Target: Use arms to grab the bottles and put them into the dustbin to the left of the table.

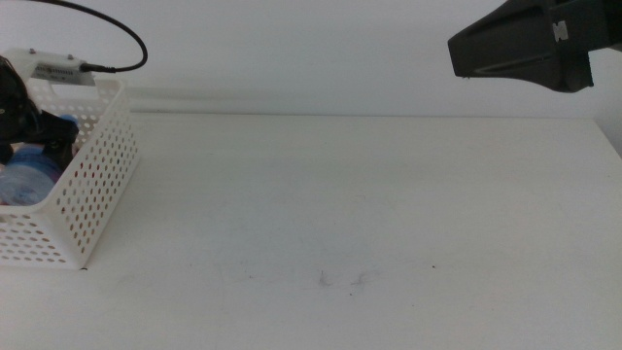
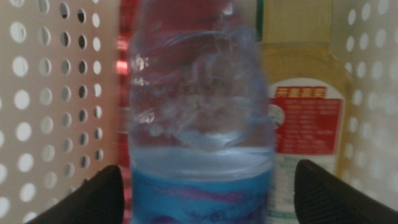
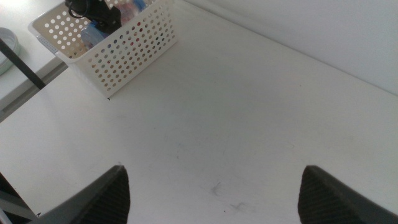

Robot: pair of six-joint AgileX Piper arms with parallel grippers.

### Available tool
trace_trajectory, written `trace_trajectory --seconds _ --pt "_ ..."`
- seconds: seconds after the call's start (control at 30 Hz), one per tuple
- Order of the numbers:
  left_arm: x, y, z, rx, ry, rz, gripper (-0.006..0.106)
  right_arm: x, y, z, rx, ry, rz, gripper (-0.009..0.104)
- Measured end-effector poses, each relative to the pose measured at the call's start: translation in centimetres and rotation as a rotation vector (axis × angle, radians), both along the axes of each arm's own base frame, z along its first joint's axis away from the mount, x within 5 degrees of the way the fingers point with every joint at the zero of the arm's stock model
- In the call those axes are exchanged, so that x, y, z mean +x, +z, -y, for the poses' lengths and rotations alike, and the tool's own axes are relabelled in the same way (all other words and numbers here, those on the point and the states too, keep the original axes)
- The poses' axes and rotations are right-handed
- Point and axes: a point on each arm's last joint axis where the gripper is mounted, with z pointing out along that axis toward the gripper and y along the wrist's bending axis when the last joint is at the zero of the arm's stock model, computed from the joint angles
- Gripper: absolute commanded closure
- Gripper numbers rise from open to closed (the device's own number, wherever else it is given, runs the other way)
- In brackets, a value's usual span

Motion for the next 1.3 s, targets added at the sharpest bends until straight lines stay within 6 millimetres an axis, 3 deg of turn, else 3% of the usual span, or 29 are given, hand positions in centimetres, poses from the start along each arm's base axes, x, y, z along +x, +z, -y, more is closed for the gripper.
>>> trace_trajectory --seconds 0.1,0.3,0.43,0.63,0.77,0.9,1.07,1.3 --pt "-0.4 1.1 0.4 -0.027 0.014 0.018 0.007 0.0 0.0 0.0 0.001 0.001 -0.001 0.003" --pt "-3.7 6.8 3.5 -0.018 -0.014 0.173 0.007 0.0 0.0 0.0 0.001 0.001 -0.001 0.003" --pt "-8.2 11.0 7.2 -0.027 -0.072 0.362 0.007 0.0 0.0 0.0 0.001 0.001 -0.001 0.003" --pt "-17.2 16.1 11.0 -0.095 -0.192 0.709 0.007 0.0 0.0 0.0 0.001 0.001 -0.001 0.003" --pt "-22.1 16.9 11.7 -0.148 -0.233 0.846 0.007 0.0 0.0 0.0 0.001 0.001 -0.001 0.003" --pt "-25.0 17.0 11.4 -0.16 -0.237 0.917 0.007 0.0 0.0 0.0 0.002 0.001 -0.001 0.003" --pt "-26.5 17.8 11.1 -0.163 -0.237 0.977 0.007 0.0 0.0 0.0 0.002 0.001 -0.001 0.003" --pt "-26.8 18.0 11.1 -0.167 -0.238 0.994 0.007 0.0 0.0 0.0 0.002 0.001 -0.001 0.003"
